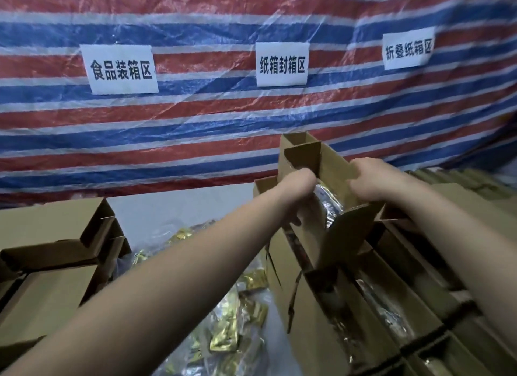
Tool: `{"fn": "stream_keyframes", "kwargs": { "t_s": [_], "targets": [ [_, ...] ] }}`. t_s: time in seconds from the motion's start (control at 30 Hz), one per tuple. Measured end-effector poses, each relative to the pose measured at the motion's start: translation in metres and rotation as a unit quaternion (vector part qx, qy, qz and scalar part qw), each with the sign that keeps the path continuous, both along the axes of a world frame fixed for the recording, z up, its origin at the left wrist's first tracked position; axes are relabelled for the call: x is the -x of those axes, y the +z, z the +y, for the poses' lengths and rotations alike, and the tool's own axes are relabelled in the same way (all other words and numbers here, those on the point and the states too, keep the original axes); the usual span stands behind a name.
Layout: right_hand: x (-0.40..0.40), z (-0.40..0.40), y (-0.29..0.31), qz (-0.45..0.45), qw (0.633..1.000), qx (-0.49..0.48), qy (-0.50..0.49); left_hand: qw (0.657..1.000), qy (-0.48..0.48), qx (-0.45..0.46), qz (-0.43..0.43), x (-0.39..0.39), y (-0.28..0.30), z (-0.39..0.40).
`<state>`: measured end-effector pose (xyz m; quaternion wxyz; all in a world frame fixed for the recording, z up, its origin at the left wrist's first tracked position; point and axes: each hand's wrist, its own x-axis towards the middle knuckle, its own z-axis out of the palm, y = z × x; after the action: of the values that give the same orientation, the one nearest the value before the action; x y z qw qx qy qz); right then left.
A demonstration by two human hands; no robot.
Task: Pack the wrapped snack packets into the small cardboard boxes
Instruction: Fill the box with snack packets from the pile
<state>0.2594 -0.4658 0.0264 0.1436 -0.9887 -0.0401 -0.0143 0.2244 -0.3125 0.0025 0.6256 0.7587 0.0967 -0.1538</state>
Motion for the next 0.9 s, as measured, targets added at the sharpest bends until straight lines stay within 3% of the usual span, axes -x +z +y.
{"fn": "stream_keyframes", "kwargs": {
  "t_s": [0.43, 0.9],
  "targets": [
    [-0.082, -0.050, -0.030, 0.000, 0.998, 0.025, -0.052, 0.996, -0.067, -0.013, 0.061, -0.079, -0.024, -0.059],
    [-0.105, -0.058, -0.064, -0.006, 0.998, 0.032, -0.049, 0.995, -0.051, -0.030, 0.075, -0.093, -0.041, -0.066]
  ]
}}
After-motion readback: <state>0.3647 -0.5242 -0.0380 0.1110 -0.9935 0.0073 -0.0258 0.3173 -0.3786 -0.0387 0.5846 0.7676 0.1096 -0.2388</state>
